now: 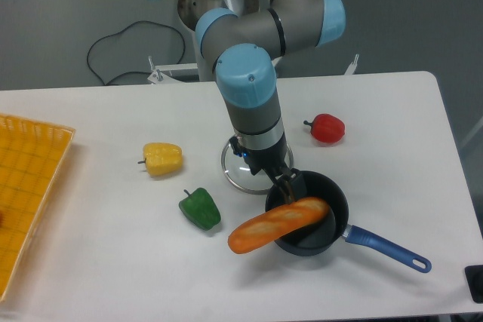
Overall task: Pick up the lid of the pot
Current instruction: 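Move the gripper from the saucepan toward the glass lid's knob, then lower the gripper onto the glass lid knob and close on it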
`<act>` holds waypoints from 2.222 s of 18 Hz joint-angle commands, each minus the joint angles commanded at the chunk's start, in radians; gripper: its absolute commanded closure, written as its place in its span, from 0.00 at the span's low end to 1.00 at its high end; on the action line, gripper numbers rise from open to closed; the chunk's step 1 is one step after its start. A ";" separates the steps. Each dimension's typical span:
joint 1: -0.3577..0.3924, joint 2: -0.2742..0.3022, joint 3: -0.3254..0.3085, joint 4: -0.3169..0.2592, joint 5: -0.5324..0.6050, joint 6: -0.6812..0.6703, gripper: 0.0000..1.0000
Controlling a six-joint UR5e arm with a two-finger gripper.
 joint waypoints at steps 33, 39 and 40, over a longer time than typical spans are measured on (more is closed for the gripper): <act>0.077 0.091 -0.232 -0.092 -0.118 0.627 0.00; 0.089 0.101 -0.295 -0.081 -0.118 0.624 0.00; 0.087 0.101 -0.295 -0.081 -0.118 0.623 0.00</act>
